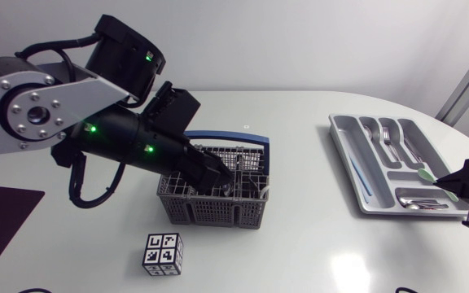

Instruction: Transfer all utensils from the basket to the drawer tray.

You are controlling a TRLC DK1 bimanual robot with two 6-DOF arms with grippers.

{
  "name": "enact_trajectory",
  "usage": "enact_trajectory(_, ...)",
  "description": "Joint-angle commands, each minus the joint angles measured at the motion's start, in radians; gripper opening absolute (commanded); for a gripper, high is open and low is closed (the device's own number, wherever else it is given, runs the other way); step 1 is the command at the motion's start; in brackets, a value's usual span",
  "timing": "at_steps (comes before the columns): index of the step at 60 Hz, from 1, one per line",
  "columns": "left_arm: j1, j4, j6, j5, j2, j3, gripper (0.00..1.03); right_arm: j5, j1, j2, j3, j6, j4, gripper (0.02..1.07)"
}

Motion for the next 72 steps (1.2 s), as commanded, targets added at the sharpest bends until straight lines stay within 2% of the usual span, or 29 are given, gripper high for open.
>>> enact_trajectory(1,-0.001,0.006,-0.001,-0.003,0.025,-0.018,0.66,0.027,-0.002,0.055,0.038,-0.106,0.023,0.07)
enact_trajectory(12,0.000,0.006,-0.001,-0.003,0.039,-0.024,0.66,0.135,0.025,0.127,0.038,-0.213,0.076,0.07)
enact_trajectory(25,-0.001,0.006,-0.005,-0.003,0.054,-0.024,0.66,0.259,0.039,0.135,-0.045,-0.324,0.138,0.08)
enact_trajectory(38,-0.004,0.006,-0.011,-0.003,0.074,-0.025,0.66,0.262,0.034,0.095,-0.085,-0.322,0.189,0.45)
enact_trajectory(41,-0.006,0.006,-0.011,-0.003,0.082,-0.024,0.66,0.264,0.033,0.084,-0.083,-0.316,0.186,0.69)
enact_trajectory(42,-0.006,0.006,-0.011,-0.003,0.083,-0.024,0.66,0.264,0.033,0.081,-0.082,-0.313,0.181,0.80)
enact_trajectory(43,-0.006,0.006,-0.011,-0.003,0.086,-0.024,0.66,0.264,0.033,0.075,-0.080,-0.298,0.180,1.00)
enact_trajectory(44,-0.006,0.006,-0.012,-0.003,0.089,-0.021,0.66,0.265,0.034,0.072,-0.079,-0.291,0.177,1.04)
enact_trajectory(53,-0.006,0.006,-0.017,-0.035,0.128,-0.001,0.66,0.253,0.041,0.014,-0.056,-0.199,0.053,1.03)
enact_trajectory(72,0.009,0.006,-0.031,-0.083,0.214,0.048,0.65,0.132,0.090,-0.201,-0.088,-0.005,-0.147,1.02)
